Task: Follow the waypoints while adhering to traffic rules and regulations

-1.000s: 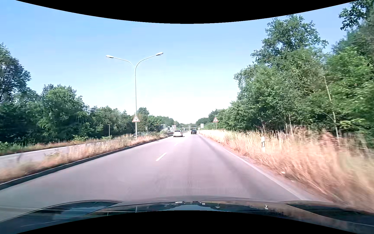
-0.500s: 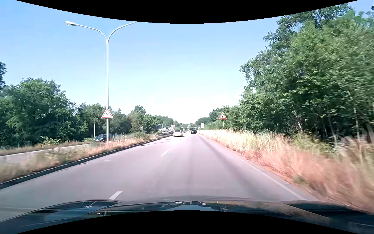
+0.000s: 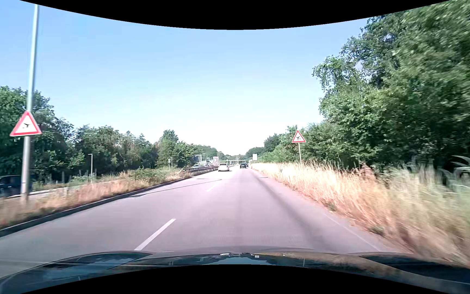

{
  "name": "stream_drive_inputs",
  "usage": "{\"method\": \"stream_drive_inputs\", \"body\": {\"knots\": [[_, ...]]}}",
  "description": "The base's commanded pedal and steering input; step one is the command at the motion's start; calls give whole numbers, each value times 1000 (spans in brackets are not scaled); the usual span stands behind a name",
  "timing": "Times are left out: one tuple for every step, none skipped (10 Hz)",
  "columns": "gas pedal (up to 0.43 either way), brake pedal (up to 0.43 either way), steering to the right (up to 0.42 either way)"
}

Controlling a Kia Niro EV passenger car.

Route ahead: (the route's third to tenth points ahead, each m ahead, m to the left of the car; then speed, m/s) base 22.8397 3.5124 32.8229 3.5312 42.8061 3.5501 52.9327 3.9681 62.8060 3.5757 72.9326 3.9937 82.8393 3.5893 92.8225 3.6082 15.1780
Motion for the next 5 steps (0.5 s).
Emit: {"method": "stream_drive_inputs", "body": {"knots": [[197, 0, 0], [197, 0, -1], [197, 0, 0], [197, 0, 0], [197, 0, -1]]}}
